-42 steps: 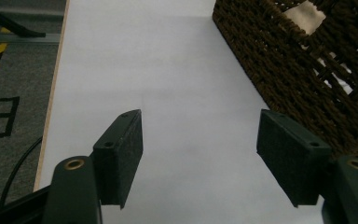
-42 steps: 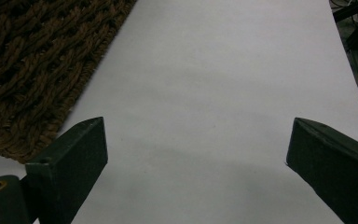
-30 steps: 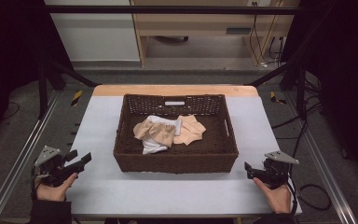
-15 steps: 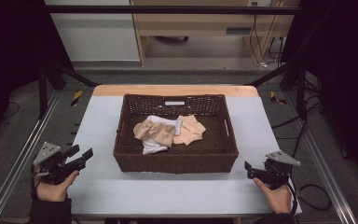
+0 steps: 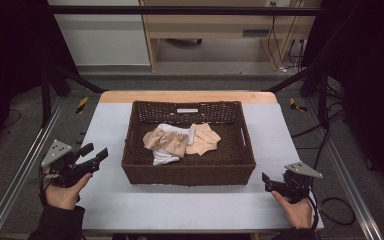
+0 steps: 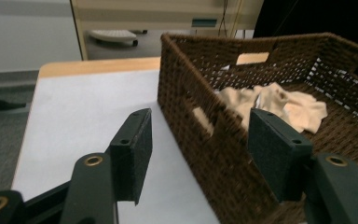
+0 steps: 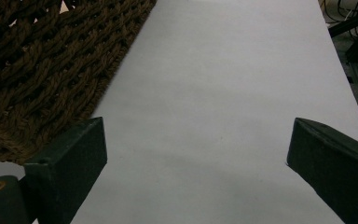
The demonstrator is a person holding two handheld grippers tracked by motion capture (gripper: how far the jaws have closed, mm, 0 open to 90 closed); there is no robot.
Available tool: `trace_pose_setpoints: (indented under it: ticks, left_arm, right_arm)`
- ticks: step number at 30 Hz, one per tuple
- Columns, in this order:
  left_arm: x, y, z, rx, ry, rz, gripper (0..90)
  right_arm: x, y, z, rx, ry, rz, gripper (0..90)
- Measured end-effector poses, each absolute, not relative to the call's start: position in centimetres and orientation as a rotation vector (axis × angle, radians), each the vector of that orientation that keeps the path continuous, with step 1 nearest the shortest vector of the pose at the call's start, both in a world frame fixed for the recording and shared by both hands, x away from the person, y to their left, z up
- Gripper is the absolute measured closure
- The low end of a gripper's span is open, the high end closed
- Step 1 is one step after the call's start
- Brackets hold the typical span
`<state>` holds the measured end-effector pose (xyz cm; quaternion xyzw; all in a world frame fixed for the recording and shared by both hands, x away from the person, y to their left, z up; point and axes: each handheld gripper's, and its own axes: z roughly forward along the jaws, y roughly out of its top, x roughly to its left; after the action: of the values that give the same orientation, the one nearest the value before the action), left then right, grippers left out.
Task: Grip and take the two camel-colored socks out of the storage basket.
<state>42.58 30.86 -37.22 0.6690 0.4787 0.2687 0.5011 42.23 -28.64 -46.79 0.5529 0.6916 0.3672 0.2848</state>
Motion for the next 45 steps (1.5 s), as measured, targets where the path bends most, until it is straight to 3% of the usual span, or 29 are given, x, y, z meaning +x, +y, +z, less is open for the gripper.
trace_pose_setpoints:
  ticks: [45]
  left_arm:
    - [49.6,20.6,-32.3,1.74,1.027,0.641,42.6]
  right_arm:
    - [42.3,-28.8,-46.7,1.482,1.835,0.986,5.3]
